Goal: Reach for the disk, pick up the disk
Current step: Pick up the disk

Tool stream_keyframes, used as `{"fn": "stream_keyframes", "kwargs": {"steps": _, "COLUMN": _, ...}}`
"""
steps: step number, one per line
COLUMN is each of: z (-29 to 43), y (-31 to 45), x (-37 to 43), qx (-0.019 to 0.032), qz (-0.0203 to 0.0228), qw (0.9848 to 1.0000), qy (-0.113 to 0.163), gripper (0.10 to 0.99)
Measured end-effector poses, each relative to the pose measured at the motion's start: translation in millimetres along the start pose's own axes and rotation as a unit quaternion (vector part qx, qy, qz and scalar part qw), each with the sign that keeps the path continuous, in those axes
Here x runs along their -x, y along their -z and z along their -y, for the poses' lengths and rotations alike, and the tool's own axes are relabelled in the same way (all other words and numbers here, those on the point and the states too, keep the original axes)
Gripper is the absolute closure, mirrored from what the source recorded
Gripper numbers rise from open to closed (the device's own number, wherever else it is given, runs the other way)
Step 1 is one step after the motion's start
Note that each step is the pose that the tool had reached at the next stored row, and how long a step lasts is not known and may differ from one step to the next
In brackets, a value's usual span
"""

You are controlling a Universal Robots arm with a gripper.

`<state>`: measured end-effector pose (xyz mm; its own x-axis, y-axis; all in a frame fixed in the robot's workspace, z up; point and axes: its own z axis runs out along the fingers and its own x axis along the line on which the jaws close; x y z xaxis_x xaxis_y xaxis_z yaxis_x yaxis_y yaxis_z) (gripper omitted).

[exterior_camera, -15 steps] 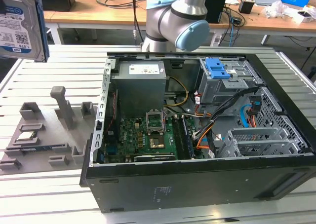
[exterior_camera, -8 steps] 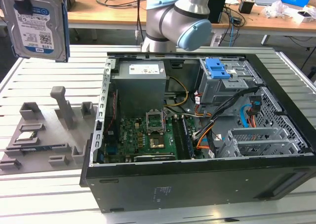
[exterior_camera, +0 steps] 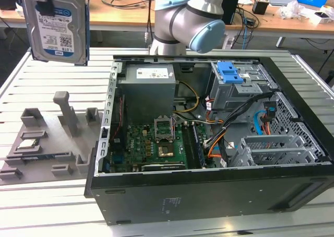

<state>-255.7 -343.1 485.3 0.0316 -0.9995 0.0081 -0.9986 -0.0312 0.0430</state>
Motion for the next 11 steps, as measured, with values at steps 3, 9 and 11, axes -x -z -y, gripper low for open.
{"fn": "stream_keyframes", "kwargs": {"steps": 3, "z": 17.5, "y": 0.7, "x": -0.5, "qx": 0.0005, "qz": 0.0, "qw": 1.0, "qy": 0.0, "gripper": 0.722}}
{"fn": "stream_keyframes", "kwargs": {"steps": 9, "z": 55.4, "y": 2.4, "x": -1.7, "qx": 0.0014, "qz": 0.0001, "qw": 1.0, "qy": 0.0, "gripper": 0.722}}
{"fn": "stream_keyframes", "kwargs": {"steps": 11, "z": 63.8, "y": 2.7, "x": -2.0, "qx": 0.0016, "qz": 0.0001, "qw": 1.0, "qy": 0.0, "gripper": 0.722}}
